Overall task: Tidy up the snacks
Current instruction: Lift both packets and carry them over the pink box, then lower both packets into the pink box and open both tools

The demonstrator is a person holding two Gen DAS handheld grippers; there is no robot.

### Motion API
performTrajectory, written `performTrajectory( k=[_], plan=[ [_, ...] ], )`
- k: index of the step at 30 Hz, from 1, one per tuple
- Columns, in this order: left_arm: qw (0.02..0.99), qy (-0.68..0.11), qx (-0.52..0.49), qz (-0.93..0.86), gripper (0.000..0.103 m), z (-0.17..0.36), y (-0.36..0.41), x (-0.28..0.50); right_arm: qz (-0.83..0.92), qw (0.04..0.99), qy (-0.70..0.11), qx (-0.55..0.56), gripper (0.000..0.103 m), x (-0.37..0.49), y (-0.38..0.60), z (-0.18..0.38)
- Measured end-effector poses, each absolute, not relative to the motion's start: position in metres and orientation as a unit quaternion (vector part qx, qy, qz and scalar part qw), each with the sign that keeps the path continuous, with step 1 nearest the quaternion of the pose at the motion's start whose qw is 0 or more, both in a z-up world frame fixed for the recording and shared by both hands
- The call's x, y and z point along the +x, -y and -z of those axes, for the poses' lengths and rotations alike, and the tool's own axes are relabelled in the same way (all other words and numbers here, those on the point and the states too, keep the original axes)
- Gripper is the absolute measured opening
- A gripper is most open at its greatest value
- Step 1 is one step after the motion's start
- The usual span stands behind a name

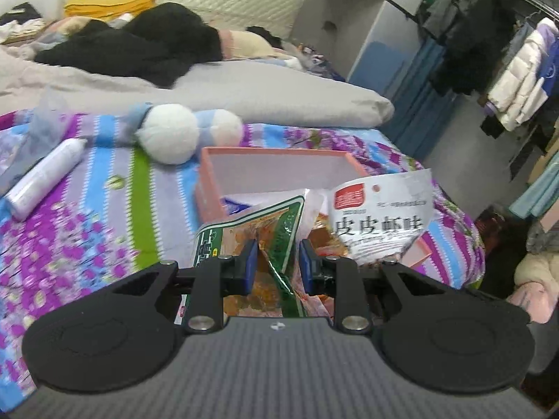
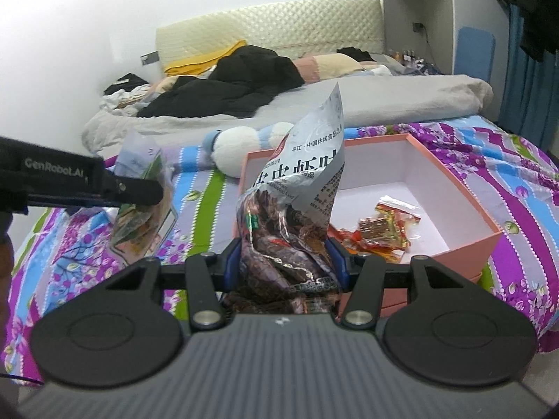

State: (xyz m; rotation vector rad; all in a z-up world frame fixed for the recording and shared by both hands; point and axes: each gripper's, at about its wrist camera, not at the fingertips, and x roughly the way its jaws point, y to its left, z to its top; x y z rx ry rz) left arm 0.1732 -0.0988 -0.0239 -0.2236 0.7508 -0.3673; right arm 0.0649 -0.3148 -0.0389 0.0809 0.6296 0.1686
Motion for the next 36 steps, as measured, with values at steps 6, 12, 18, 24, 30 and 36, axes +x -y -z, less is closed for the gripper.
performTrajectory(
  k=[6,12,18,24,30,36],
  plan=[
    [0.901,-0.370,-0.100,0.205,0.029,0.031,0.135,0.222,-0.069,0.945,-0.318,0.044,0.054,0.101,0.335,0.047],
    [0.892,-0.388,-0.089,0.216,0.029,0.053,0.160,0.276,-0.058,0.941,-0.330,0.053,0.054,0.144,0.353,0.063],
    [0.884,-0.407,-0.081,0.215,0.029,0.078,0.173,0.319,-0.055,0.934,-0.348,0.065,0.054,0.178,0.365,0.089],
    [0.878,-0.419,-0.077,0.217,0.030,0.096,0.177,0.341,-0.050,0.926,-0.367,0.075,0.055,0.201,0.372,0.110],
    [0.877,-0.424,-0.077,0.214,0.043,0.101,0.178,0.348,-0.052,0.923,-0.375,0.073,0.058,0.208,0.372,0.117],
    [0.885,-0.411,-0.073,0.207,0.050,0.082,0.171,0.333,-0.042,0.926,-0.368,0.077,0.072,0.204,0.376,0.108]
  ],
)
